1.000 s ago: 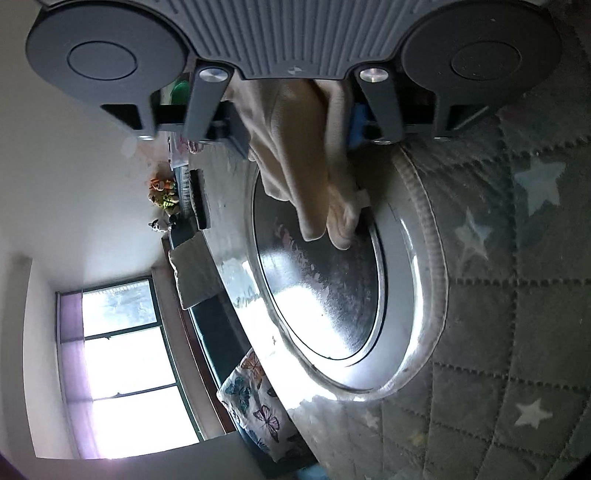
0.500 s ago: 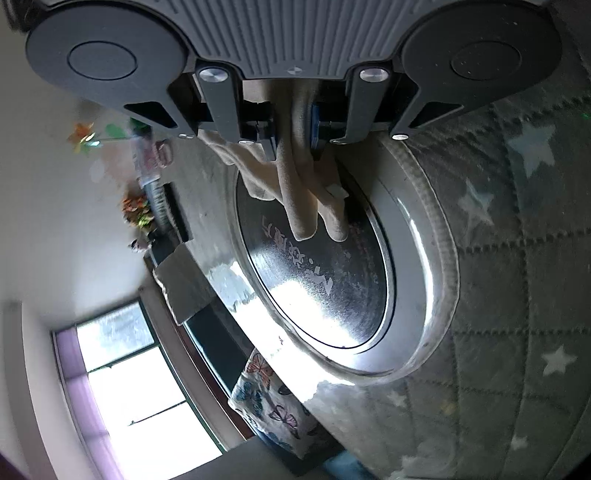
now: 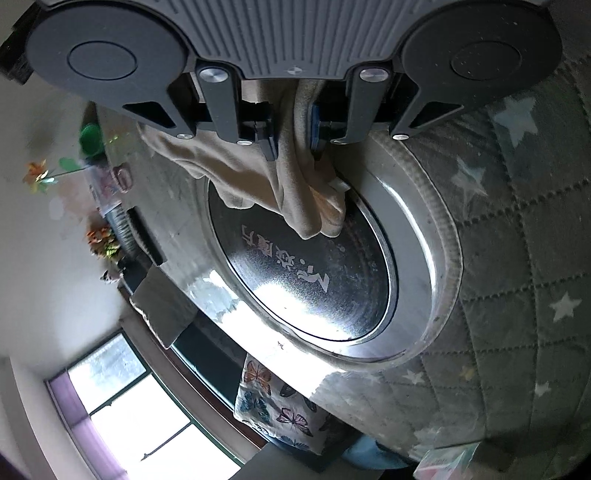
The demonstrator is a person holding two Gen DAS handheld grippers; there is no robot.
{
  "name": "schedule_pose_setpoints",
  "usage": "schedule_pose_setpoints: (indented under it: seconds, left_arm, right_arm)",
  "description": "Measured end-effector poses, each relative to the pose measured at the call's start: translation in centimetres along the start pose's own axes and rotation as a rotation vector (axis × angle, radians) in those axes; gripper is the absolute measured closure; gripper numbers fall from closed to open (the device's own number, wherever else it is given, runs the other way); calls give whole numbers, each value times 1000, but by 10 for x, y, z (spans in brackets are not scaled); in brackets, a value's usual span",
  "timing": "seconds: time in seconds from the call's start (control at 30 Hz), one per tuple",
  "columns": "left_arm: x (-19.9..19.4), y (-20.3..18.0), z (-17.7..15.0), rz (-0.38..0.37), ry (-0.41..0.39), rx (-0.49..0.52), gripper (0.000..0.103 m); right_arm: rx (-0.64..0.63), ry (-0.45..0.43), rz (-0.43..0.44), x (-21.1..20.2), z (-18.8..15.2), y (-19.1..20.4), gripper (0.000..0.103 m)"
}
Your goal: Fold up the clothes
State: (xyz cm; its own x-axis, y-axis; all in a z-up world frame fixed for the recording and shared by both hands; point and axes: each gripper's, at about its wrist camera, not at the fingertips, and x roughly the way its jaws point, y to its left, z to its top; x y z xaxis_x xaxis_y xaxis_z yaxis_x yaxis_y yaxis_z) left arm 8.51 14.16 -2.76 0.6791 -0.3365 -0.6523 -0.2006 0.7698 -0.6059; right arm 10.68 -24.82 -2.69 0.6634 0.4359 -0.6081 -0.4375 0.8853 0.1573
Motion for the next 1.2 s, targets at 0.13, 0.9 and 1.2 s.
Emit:
schedule_pose_setpoints:
  seconds: [0.13,0.9,1.2]
  left_arm:
    - [1,-6,0,32,-1,45,82]
    - [4,-100,-1,83,-73,298,87]
    - [79,-176,-7,-22,16,380,87]
  right_arm:
    - [71,12,4,8,3,-15,76]
    - [204,-117,32,-27,0,-44,92]
    - [222,-156,-142,-57,14,-113,93]
